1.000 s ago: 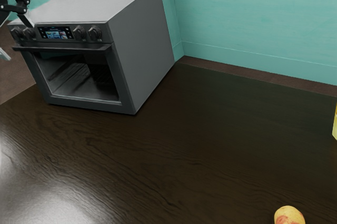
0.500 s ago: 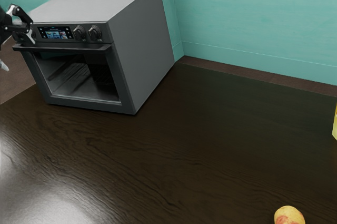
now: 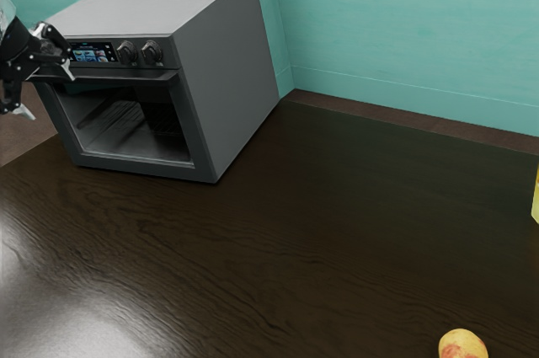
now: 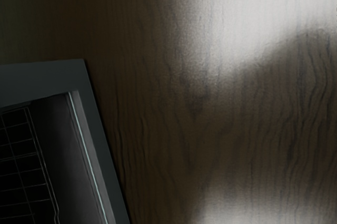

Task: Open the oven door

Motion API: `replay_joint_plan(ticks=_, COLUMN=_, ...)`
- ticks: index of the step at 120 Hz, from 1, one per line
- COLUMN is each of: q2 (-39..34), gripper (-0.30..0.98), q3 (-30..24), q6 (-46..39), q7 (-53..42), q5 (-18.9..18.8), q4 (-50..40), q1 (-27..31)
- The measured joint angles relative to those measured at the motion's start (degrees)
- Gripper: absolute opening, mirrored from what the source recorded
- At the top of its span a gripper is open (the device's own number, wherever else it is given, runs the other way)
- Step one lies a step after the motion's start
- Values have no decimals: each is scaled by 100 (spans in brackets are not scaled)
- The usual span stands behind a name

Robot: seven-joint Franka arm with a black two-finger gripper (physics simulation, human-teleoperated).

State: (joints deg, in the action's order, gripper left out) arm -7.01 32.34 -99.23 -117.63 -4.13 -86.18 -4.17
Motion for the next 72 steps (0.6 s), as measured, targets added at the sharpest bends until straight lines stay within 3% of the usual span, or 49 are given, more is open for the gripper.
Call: replay_joint_plan(ticks=72, q2=9, gripper=69, q3=-5, q6=-40, q7=-242, q5=42, q4=5, q1=-27)
